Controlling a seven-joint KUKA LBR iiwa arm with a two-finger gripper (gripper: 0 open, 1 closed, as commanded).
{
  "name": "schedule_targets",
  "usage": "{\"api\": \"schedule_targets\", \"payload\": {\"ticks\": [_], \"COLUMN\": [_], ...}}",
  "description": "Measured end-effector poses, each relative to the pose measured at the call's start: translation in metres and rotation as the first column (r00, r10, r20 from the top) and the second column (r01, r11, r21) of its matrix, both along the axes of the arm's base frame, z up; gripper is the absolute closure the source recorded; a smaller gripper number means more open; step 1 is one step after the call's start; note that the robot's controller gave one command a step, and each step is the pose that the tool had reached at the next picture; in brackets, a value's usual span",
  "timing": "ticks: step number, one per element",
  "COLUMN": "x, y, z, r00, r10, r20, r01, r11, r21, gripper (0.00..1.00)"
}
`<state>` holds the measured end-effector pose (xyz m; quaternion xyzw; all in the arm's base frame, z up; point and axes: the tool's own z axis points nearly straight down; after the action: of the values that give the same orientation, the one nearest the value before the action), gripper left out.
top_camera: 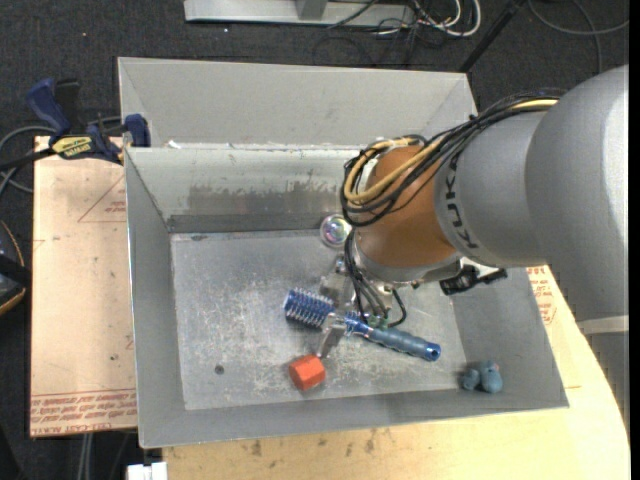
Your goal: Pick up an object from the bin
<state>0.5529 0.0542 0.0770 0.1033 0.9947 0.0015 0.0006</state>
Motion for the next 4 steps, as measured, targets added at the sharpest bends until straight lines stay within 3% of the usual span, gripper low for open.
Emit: {"api": "schedule_targets", "payload": {"ticks": [3, 4], "x": [0.0024, 0.0049], "y": [0.0019, 0.0021], "z": [0.0034, 0.0058], "r00": [1.000, 1.000], "r10": [0.000, -0.001], "r20": [0.000, 0.009], "r01": [0.000, 0.001], "r11": [1.000, 1.000], "r21": [-0.001, 0.000], "gripper": [0.00, 1.00]}}
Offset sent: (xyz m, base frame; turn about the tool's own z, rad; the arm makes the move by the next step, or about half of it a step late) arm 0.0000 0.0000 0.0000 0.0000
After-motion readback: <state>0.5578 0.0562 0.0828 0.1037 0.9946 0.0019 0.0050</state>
